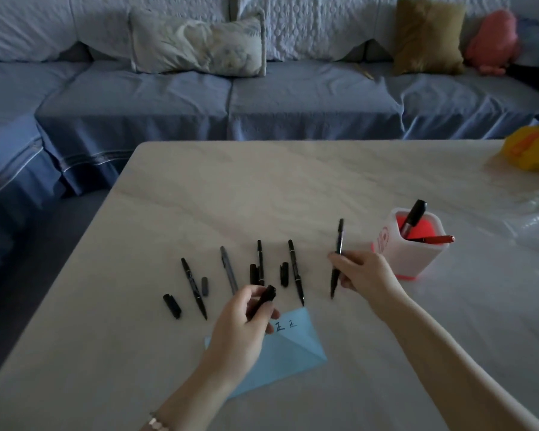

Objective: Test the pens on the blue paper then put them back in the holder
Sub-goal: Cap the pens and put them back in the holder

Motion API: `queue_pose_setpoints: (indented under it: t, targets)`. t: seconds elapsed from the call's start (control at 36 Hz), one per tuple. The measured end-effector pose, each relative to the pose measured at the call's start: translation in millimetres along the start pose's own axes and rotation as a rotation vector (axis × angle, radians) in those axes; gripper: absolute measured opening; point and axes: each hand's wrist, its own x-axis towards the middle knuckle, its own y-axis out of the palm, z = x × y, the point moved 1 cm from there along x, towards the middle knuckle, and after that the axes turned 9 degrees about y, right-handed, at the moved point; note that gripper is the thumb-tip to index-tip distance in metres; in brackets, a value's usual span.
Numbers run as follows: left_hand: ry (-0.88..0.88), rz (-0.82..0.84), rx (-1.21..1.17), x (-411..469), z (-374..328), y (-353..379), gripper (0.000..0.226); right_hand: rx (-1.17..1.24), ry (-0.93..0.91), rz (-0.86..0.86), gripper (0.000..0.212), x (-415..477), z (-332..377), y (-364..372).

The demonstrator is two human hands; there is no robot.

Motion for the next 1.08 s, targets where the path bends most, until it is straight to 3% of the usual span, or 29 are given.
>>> queue_pose_setpoints:
  t: [0.14,0.28,0.69,0.89,1.0,1.08]
  targets:
    - [0.097,0.043,0.021,-5.3,-13.2,4.3,0.019,0.558,-0.092,0.126,0.013,-53.1,15.1,-5.4]
    - [0.188,0.058,0.044,-12.4,-30.4,3.4,0.02,0.775,-0.137,0.193,0.018,-80.8,15.5,-7.3]
    - [0.314,0.068,0.171,-20.5,-40.0,1.6,0.025,0.679,-0.169,0.251,0.009,-96.6,11.2,-3.3]
    - [0.443,0.081,0.275,-22.3,-36.1,1.7,0.011,0.563,-0.237,0.277,0.051,-97.9,3.2,2.5]
    - [0.508,0.095,0.322,-26.3,-39.5,2.3,0.02,0.595,-0.255,0.34,0.053,-99.2,-2.5,4.5]
    - [0.478,0.118,0.286,-29.9,-43.3,3.5,0.014,0.559,-0.306,0.384,0.049,-102.4,-3.3,3.9]
